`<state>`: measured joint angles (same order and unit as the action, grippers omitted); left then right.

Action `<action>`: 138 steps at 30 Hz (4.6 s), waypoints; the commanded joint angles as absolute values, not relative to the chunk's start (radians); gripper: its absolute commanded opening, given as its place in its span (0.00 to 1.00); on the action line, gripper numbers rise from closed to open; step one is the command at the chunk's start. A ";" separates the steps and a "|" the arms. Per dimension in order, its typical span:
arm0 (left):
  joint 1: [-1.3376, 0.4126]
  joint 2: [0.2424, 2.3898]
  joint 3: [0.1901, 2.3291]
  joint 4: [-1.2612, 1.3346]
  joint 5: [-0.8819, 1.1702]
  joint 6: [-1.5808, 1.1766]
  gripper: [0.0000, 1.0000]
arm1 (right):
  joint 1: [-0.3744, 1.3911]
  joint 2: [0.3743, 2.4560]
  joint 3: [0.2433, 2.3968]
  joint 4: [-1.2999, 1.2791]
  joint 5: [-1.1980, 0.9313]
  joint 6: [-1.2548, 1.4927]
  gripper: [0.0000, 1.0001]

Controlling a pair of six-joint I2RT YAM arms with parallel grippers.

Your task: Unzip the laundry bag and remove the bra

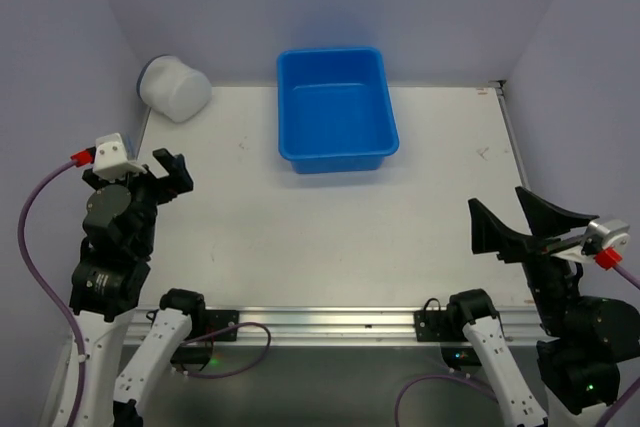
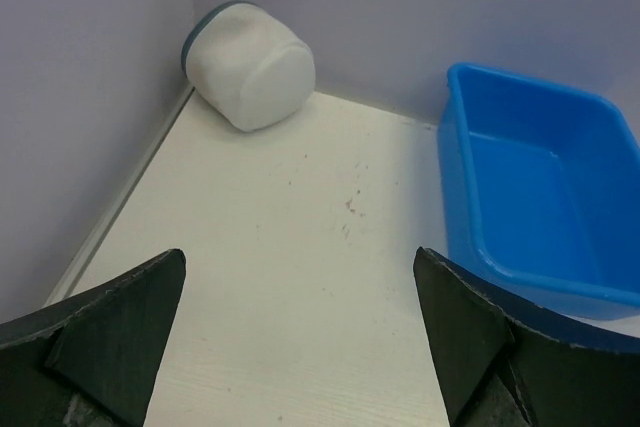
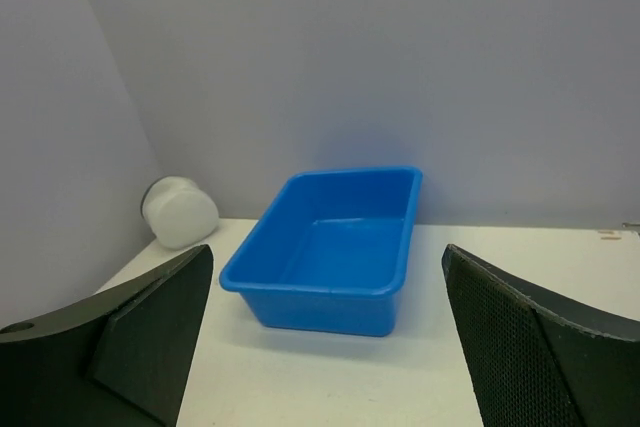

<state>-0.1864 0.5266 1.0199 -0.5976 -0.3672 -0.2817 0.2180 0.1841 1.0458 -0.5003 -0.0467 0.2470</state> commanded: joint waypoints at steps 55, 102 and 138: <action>0.059 1.800 1.289 0.011 -0.004 -0.221 0.00 | 0.221 0.403 0.845 -0.428 -0.399 0.367 0.99; -1.431 1.286 1.200 -0.709 -0.758 -0.985 1.00 | 0.222 0.440 0.830 -0.499 -0.297 0.483 0.99; -0.749 1.191 0.830 -0.403 -0.292 -0.598 0.71 | 0.845 1.299 0.721 -0.035 -0.204 0.859 0.97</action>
